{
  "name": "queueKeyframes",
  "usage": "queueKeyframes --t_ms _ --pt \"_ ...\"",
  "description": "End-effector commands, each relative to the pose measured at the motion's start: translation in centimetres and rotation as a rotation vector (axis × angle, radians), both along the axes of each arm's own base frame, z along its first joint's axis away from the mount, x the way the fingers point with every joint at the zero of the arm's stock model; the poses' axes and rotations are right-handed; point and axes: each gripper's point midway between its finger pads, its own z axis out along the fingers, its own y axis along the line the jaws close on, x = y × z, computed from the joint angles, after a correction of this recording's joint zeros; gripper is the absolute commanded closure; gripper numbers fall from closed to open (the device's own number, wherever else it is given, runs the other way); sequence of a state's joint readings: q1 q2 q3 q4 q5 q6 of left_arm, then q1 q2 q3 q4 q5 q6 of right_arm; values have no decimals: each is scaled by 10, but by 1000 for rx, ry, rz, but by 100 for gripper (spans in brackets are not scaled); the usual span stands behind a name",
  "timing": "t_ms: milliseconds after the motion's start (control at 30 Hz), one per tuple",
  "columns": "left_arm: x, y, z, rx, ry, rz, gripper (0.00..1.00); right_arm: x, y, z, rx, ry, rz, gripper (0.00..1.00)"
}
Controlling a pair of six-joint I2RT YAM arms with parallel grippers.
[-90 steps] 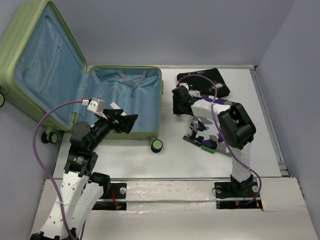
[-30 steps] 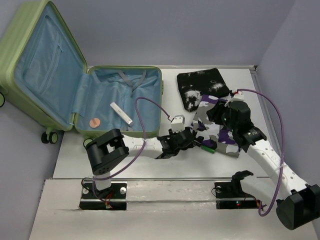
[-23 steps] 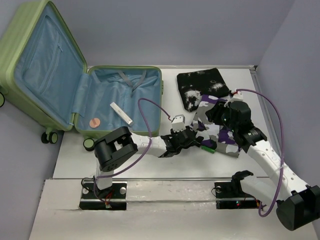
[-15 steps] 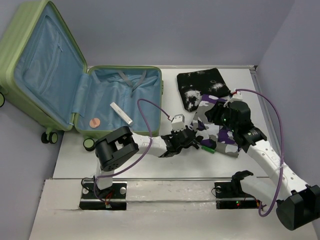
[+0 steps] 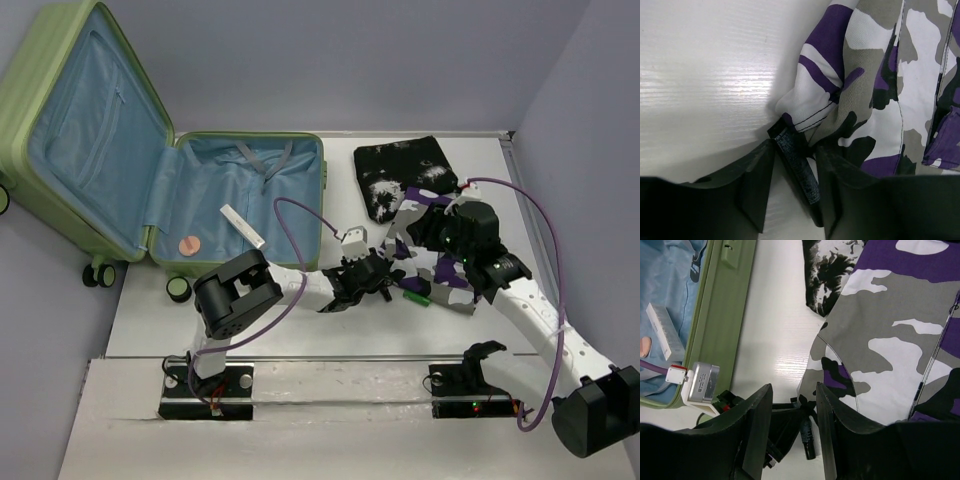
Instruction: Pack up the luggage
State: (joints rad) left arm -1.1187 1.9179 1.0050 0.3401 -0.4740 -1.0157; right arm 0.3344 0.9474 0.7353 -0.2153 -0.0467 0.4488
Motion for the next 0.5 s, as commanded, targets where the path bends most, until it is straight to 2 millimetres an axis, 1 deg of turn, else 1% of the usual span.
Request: queueKeyframes --t_ms 0,67,133,167,233,300,400,467 --pt "1 18 -23 97 3 11 64 3 4 5 20 -35 20 54" --pt "-2 23 -24 105 8 10 64 2 4 6 18 -41 22 53" --pt "-5 28 -25 117 11 1 56 1 3 7 18 -44 20 52" --pt "-5 30 -25 126 10 -1 47 0 3 6 17 -40 23 51" --pt "-8 35 -25 130 13 -3 44 -1 4 5 20 -37 27 48" --pt "-10 37 -23 129 13 -6 36 0 4 5 22 -33 29 45" --pt "-15 42 -20 121 14 -16 24 -1 5 6 23 -31 32 43" --pt "-18 43 -15 105 9 -35 24 -2 4 6 21 -33 31 43"
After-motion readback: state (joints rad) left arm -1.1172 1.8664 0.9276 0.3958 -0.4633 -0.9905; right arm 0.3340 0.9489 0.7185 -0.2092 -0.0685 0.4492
